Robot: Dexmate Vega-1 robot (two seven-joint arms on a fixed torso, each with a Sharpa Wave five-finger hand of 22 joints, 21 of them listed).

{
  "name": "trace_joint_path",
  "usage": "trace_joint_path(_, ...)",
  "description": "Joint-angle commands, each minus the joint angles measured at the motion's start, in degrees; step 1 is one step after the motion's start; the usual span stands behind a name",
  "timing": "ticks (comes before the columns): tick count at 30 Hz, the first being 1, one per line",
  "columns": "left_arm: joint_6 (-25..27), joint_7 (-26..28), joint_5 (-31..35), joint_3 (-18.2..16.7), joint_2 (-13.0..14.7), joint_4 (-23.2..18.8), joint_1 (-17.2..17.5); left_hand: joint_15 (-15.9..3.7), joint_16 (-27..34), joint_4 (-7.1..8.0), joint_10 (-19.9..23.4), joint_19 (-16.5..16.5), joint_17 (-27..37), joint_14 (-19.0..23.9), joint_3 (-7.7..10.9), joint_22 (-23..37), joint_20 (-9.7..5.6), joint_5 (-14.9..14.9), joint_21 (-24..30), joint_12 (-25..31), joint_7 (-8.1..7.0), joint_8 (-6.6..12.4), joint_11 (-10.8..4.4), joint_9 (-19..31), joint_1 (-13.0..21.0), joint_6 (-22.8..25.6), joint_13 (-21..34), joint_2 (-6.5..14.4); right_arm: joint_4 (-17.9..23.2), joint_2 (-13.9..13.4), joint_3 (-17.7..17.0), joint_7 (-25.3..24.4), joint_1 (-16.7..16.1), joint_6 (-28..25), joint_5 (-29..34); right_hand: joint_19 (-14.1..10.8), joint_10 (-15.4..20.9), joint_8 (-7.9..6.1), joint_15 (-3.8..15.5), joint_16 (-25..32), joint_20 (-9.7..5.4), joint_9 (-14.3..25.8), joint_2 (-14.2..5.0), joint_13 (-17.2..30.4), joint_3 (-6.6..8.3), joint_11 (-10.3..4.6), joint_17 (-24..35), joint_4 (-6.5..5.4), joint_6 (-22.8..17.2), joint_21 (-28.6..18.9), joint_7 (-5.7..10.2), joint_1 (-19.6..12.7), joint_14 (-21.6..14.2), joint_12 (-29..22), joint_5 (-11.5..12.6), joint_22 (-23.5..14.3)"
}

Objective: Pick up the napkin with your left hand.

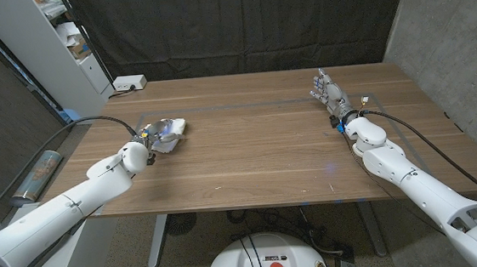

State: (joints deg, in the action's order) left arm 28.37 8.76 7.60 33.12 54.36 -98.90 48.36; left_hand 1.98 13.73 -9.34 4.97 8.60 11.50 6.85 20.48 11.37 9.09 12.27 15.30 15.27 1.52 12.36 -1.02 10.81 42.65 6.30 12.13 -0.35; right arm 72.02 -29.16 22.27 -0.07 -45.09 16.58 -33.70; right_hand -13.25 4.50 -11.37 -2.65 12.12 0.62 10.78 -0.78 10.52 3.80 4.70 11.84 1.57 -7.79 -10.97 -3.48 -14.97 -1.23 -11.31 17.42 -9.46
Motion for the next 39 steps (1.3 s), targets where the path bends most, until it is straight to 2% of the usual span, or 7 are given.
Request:
trace_joint_path(1, 3.8, 0.8, 0.7, 0.7, -0.5, -1.1, 0.0, -0.28, 1.0, -0.40, 2.9, 3.5, 0.4, 2.8, 1.18, 0.7, -0.03, -0.7, 1.7, 0.9, -0.38, 0.75, -0.43, 0.1, 3.5, 1.9, 0.3, 1.0, -0.1, 0.2, 0.1, 0.2, 0.1, 0.2, -0.1, -0.4, 0.5, 0.04, -0.23, -0.2, 0.14, 0.1, -0.34, 0.2, -0.19, -0.20, 0.2, 0.01, -0.5, 0.1, 0.01, 0.0, -0.4, 0.2, -0.2, -0.3)
trace_joint_path(4, 5.2, 2.4, 0.9, 0.5, -1.2, -1.4, 0.4, -0.51, 1.8, -0.57, 4.8, 6.4, 0.6, 5.0, 1.84, 0.8, -0.49, -1.3, 2.9, 1.5, -0.19, 1.09, 0.31, 0.2, 5.8, 3.2, 0.4, 2.1, -0.1, 0.2, 0.2, 0.2, 0.1, 0.1, 0.0, -0.4, 0.5, 0.04, -0.23, -0.2, 0.14, 0.1, -0.35, 0.2, -0.20, -0.16, 0.2, 0.02, -0.5, 0.1, -0.01, 0.0, -0.4, 0.2, -0.2, -0.3)
trace_joint_path(11, 7.3, 6.2, -0.3, -0.7, -3.1, -1.8, 1.9, -2.32, 5.2, -0.83, 11.1, 16.0, 2.3, 11.8, 3.19, 0.9, -1.80, -1.3, 7.4, 3.7, -0.90, 2.37, -1.93, 0.6, 14.5, 8.5, 1.3, 5.0, 0.3, 0.1, 0.2, 0.3, 0.1, -0.1, 0.0, -0.3, 0.5, 0.04, -0.26, -0.2, 0.14, 0.1, -0.36, 0.2, -0.23, -0.17, 0.2, 0.03, -0.5, 0.1, -0.01, -0.1, -0.4, 0.2, -0.2, -0.3)
trace_joint_path(15, 8.7, 7.8, -0.6, -0.8, -4.0, -2.0, 2.2, -2.66, 7.3, -1.08, 12.7, 19.5, 3.8, 14.6, 3.69, 1.1, -2.50, -0.9, 9.3, 4.3, -1.24, 3.12, -1.73, 0.8, 18.3, 11.1, 1.8, 6.5, 0.4, 0.0, 0.3, 0.5, 0.2, -0.1, 0.0, -0.3, 0.4, 0.03, -0.26, -0.2, 0.16, 0.1, -0.38, 0.2, -0.25, -0.15, 0.2, 0.03, -0.6, 0.1, 0.01, 0.0, -0.4, 0.2, -0.2, -0.3)
trace_joint_path(28, 10.1, 8.8, -1.8, -0.5, -4.6, -2.8, 1.9, -5.59, 16.8, -1.31, 21.2, 27.8, 11.9, 24.0, 3.32, 2.2, -9.00, -0.2, 16.9, 9.0, -1.84, 7.51, -3.12, 3.1, 31.3, 22.1, 5.0, 8.3, 0.4, -0.3, 0.0, 1.0, 0.2, 0.3, -0.1, -0.4, 0.5, 0.04, -0.29, -0.2, 0.16, 0.1, -0.40, 0.3, -0.32, -0.18, 0.2, 0.05, -0.5, 0.1, -0.03, -0.1, -0.4, 0.2, -0.2, -0.3)
trace_joint_path(33, 9.7, 8.7, -2.8, -0.9, -4.4, -3.1, 1.9, -8.21, 19.4, -1.18, 24.7, 31.2, 14.9, 28.7, 3.49, 3.0, -12.14, 0.1, 21.6, 11.6, -0.70, 10.13, -1.97, 4.7, 36.0, 27.3, 7.4, 8.3, 0.4, -0.3, 0.0, 1.2, 0.2, 0.4, -0.2, -0.3, 0.5, 0.03, -0.29, -0.2, 0.19, 0.1, -0.41, 0.3, -0.34, -0.18, 0.2, 0.06, -0.6, 0.1, -0.02, -0.1, -0.4, 0.2, -0.2, -0.3)
trace_joint_path(39, 9.0, 8.6, -3.6, -1.2, -3.8, -3.3, 1.8, -11.27, 22.7, -1.04, 28.0, 34.4, 18.6, 34.0, 2.30, 3.9, -15.42, 0.2, 27.4, 13.8, -0.86, 12.35, -2.84, 6.9, 39.2, 30.7, 9.8, 7.7, 0.4, -0.3, -0.1, 1.2, 0.2, 0.5, -0.2, -0.3, 0.5, 0.03, -0.29, -0.2, 0.18, 0.1, -0.42, 0.3, -0.37, -0.15, 0.2, 0.07, -0.6, 0.1, 0.00, -0.1, -0.3, 0.2, -0.2, -0.3)
